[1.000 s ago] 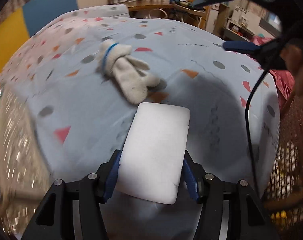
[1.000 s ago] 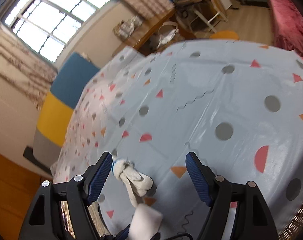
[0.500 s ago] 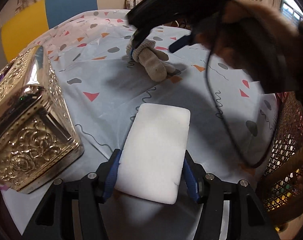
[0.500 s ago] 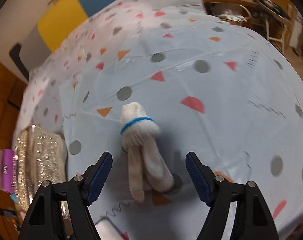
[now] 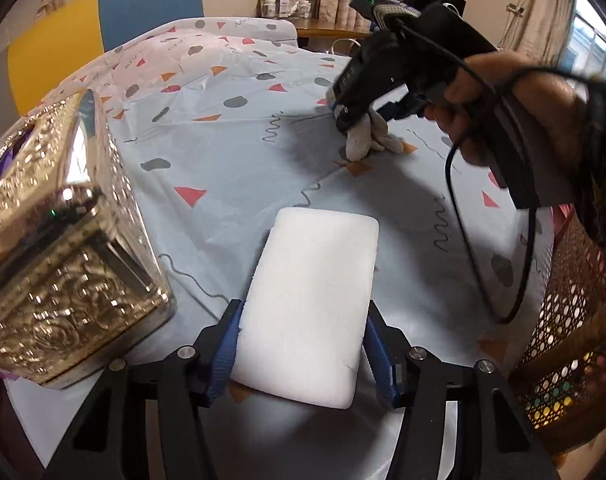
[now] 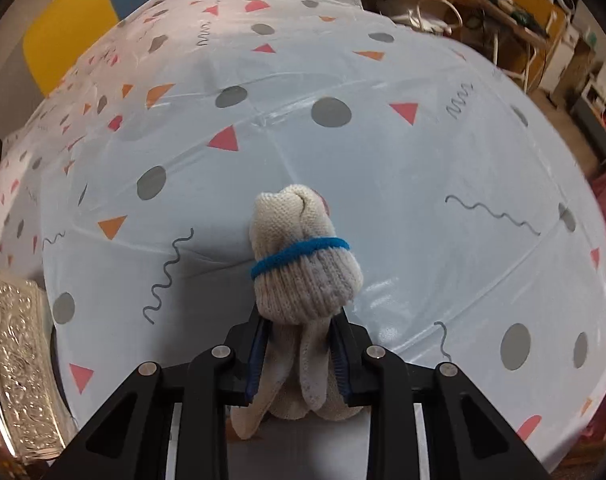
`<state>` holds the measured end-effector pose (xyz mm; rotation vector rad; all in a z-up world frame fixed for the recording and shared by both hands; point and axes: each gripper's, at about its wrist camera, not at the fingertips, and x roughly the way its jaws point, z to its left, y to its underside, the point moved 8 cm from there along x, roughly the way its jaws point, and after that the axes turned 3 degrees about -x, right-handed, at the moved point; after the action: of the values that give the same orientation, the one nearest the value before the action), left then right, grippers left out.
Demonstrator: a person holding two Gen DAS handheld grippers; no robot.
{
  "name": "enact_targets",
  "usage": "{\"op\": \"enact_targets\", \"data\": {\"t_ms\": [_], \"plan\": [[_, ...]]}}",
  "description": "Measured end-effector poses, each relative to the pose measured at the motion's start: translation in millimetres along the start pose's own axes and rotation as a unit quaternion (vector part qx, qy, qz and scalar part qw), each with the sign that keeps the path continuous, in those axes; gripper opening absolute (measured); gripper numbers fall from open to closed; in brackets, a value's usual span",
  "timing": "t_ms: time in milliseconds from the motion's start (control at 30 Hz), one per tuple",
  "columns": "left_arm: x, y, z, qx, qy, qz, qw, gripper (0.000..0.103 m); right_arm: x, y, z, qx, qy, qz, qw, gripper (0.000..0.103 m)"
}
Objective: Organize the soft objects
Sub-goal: 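Grasp the white knit glove with the right tool while left tool holds the sponge, then carry the white sponge into the gold tray and open the left tool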
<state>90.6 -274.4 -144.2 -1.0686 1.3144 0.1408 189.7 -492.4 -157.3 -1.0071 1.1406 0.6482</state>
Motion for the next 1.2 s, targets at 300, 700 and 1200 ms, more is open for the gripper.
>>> {"op": "enact_targets", "data": {"t_ms": [300, 700, 1200], "plan": [[-34, -59, -3, -0.021, 0.009, -0.047, 0.9986, 0.058, 1, 1, -9, 0.003, -0.014, 0.000, 1.000, 0.029], [-97, -139, 94, -0.145, -0.038, -0.117, 0.9819, 0.058, -2, 3, 4, -0.043, 0.021, -0.011, 0.999, 0.031], [-224, -46, 265, -0.276, -0.154, -0.182, 0.9311, 0.059, 3, 5, 21, -0.096, 0.061, -0.034, 0.993, 0.033]]}}
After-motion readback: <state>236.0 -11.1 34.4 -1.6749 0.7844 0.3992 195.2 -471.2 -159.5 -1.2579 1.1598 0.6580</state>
